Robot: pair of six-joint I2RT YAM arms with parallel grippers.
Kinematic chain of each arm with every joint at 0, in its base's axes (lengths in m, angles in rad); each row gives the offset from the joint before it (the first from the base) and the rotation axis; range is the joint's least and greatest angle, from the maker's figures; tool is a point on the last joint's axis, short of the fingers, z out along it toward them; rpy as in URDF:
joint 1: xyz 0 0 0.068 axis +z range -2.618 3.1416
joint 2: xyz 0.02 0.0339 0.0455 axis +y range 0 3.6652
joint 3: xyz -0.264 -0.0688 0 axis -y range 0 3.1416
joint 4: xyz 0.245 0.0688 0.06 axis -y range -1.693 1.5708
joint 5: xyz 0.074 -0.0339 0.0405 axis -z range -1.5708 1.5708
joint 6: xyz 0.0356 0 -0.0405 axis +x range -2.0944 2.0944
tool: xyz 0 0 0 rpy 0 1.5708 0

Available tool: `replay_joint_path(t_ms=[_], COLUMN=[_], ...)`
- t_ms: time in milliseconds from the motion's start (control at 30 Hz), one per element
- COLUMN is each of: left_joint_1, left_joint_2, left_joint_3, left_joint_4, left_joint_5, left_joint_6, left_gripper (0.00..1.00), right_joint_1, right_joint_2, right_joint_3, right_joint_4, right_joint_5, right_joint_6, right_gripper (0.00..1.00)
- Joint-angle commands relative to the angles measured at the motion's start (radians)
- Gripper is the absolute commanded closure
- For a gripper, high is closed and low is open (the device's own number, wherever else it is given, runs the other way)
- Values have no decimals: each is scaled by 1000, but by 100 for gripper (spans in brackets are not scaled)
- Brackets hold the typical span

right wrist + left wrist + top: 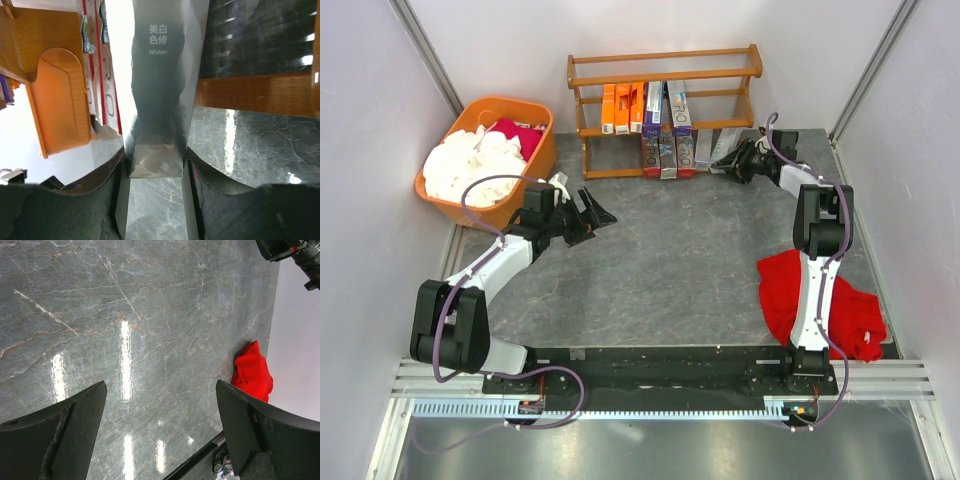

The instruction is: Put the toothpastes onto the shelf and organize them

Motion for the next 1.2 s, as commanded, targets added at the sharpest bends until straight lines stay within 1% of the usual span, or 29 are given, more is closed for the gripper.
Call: replay_joint_path(t_ms=[0, 133, 333, 433, 567, 667, 700, 767, 800, 900, 1067, 1167], left_joint_1=[-3, -3, -3, -1, -3, -3, -3, -3, -3, -3, -3, -3], left_joint_2=[12, 15, 15, 18, 18, 18, 16, 18, 16, 20, 24, 23], left_joint_3=[31, 30, 30, 31, 30, 28, 30, 28, 30, 28, 28, 28], left_joint_4=[47, 45, 45, 48, 47, 47, 47, 48, 47, 47, 48, 50], left_joint_5=[25, 28, 26, 31, 29, 31, 31, 29, 29, 31, 32, 34], left_joint_6=[37, 39, 39, 40, 40, 40, 40, 40, 40, 42, 40, 40], left_gripper=[3, 3, 3, 3, 3, 3, 3, 3, 3, 3, 3, 3], right_joint_1=[-5, -2, 1, 9, 16, 12, 10, 7, 6, -2, -10, -13], right_joint_2=[-37, -31, -36, -31, -14, 1, -4, -30, -39, -68, -111, -145], right_joint_3=[-25, -23, -20, 6, 23, 38, 24, 6, -8, -20, -62, -98], right_joint_4=[97, 80, 62, -16, -59, -76, -76, -75, -73, -71, -50, -35], right_joint_5=[57, 35, 28, 18, 11, 14, 35, 66, 78, 106, 139, 172], right_joint_6=[-22, -22, -36, -57, -85, -82, -76, -78, -79, -78, -71, -70], right_gripper=[68, 70, 70, 71, 70, 67, 63, 59, 53, 45, 43, 46])
